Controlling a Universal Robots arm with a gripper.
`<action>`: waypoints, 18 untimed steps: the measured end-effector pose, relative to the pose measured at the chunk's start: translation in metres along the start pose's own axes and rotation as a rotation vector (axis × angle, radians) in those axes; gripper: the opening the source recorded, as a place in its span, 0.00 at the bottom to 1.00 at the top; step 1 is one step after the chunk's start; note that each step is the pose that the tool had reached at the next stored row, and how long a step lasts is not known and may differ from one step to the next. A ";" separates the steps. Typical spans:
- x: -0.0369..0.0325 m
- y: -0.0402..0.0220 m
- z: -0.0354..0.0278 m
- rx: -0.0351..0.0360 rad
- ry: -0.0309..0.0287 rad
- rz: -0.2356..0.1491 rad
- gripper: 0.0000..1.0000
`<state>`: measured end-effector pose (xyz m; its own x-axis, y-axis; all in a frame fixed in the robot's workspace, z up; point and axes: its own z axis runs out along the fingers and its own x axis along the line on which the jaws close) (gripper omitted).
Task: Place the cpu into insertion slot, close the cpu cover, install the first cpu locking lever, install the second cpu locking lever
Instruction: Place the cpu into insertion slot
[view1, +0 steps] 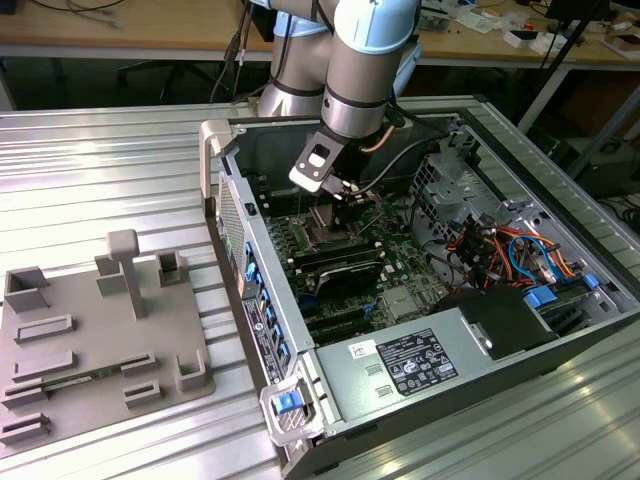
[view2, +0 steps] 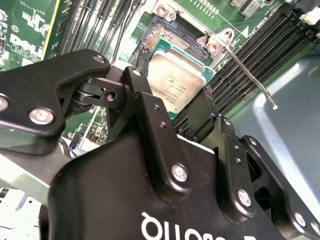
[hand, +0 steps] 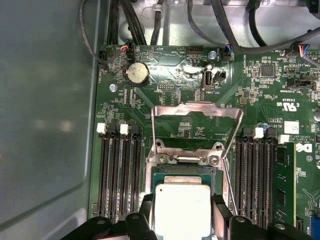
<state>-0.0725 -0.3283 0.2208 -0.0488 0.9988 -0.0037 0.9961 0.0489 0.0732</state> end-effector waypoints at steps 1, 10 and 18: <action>0.0000 0.0000 0.0002 0.0026 -0.0004 0.000 0.55; 0.0001 -0.0004 0.0061 0.0205 0.0000 0.000 0.55; -0.0011 0.0015 0.0138 0.0226 -0.0038 0.017 0.55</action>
<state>-0.0699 -0.3293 0.2072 -0.0320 0.9995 -0.0065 0.9982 0.0323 0.0507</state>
